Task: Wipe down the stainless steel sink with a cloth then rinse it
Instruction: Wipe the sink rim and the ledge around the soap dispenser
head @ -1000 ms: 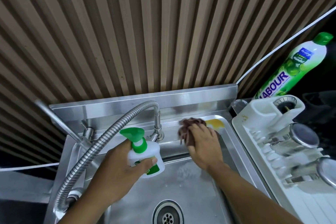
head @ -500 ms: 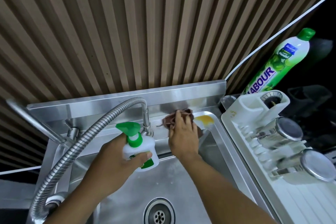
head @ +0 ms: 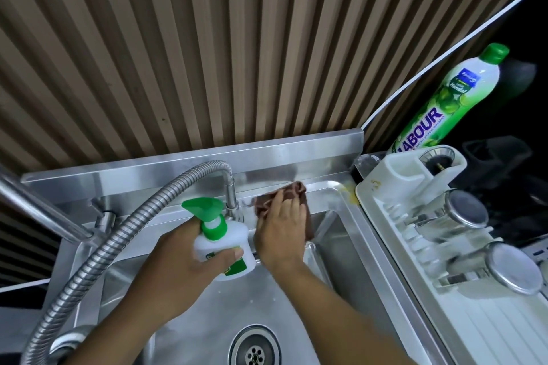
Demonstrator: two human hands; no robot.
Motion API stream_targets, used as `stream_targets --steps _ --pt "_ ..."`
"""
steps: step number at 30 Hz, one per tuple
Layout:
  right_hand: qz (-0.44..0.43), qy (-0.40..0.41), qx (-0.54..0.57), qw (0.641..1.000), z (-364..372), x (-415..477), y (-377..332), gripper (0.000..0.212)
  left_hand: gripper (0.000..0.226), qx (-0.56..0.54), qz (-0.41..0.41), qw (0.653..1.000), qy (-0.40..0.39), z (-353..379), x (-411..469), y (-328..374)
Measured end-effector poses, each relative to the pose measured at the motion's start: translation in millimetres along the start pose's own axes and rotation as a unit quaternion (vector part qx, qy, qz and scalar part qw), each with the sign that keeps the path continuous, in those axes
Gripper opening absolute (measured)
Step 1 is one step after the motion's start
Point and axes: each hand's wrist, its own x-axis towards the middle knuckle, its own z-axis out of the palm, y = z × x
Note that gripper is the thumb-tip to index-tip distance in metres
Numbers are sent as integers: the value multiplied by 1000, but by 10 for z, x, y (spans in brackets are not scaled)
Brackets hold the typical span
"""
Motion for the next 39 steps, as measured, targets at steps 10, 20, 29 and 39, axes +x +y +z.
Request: stream_targets --steps 10,20,29,39 --pt "224 -6 75 972 -293 870 586 75 31 21 -2 1000 -7 39 0 8" --pt "101 69 12 992 -236 707 967 44 36 13 -4 1000 -4 7 -24 9" --pt "95 9 -55 994 -94 55 1018 71 33 26 -10 1000 -7 22 -30 24" --pt "119 -17 31 992 -344 693 884 86 32 35 -4 999 -9 25 -44 36"
